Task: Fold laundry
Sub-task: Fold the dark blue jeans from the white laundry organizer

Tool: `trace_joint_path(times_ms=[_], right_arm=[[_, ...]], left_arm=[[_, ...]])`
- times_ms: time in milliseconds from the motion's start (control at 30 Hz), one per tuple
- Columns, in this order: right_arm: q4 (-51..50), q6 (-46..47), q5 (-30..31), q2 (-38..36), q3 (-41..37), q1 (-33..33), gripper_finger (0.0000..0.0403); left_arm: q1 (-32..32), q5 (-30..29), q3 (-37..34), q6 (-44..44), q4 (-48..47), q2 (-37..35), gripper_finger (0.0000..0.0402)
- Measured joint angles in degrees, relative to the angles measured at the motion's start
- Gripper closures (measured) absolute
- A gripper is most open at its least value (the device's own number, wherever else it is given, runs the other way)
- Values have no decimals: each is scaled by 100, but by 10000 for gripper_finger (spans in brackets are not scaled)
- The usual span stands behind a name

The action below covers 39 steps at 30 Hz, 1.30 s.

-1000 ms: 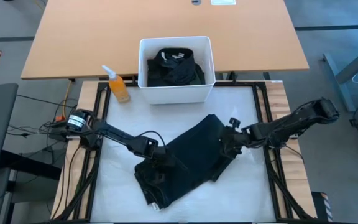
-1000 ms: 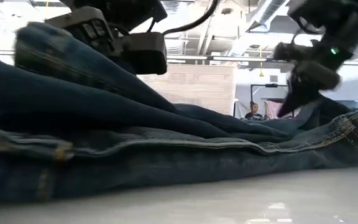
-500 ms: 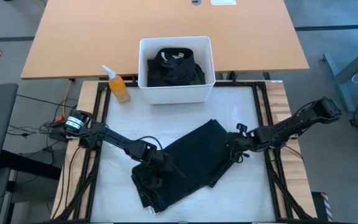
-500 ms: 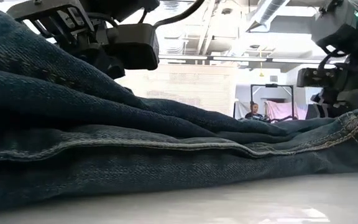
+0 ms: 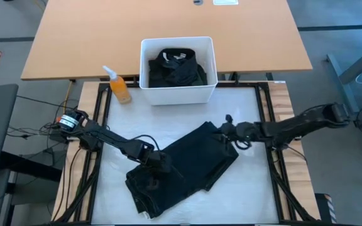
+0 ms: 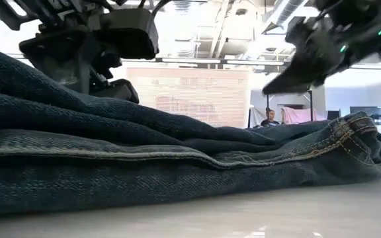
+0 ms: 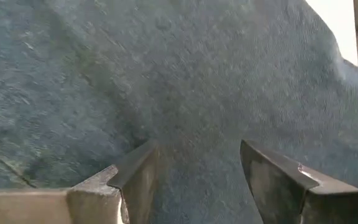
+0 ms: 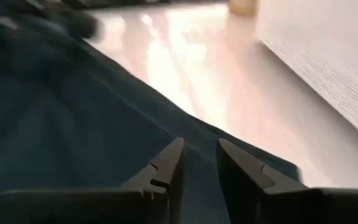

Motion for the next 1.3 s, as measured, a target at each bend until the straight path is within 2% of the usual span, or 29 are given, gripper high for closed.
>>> trace_joint_path(times_ms=[167, 267, 433, 633, 800, 867, 1000, 1100, 1200, 1300], right_arm=[[456, -347, -289, 1146, -8, -518, 285], [571, -434, -183, 1584, -8, -906, 285], [446, -427, 29, 2008, -1, -1515, 285], [460, -516, 157, 2163, 12, -1720, 285], [280, -1067, 1503, 1556, -15, -1688, 294], [236, -1311, 1789, 1137, -10, -1559, 301], [-189, -1265, 1513, 173, -8, -1215, 313], [-883, -616, 803, -544, -1, -770, 319], [-1564, 63, 223, -956, -5, -166, 324], [-1640, 524, 273, -1020, -184, 573, 332]], left_arm=[[-176, -3, 11, -383, -2, 31, 184], [-312, -114, 13, -556, -20, 31, 184], [-553, -331, 11, -885, -10, 50, 184], [-758, -646, -263, -1347, 173, 49, 184], [-780, -456, -177, -1425, -129, -201, 184], [-796, -537, -122, -1365, -208, -446, 184], [-862, -1045, -74, -1198, 90, -1017, 184], [-1010, -1205, -83, -1269, 191, -1240, 184], [-1214, -1213, -86, -1469, -127, -1292, 184], [-1360, -1579, -97, -1667, -917, -1281, 184]])
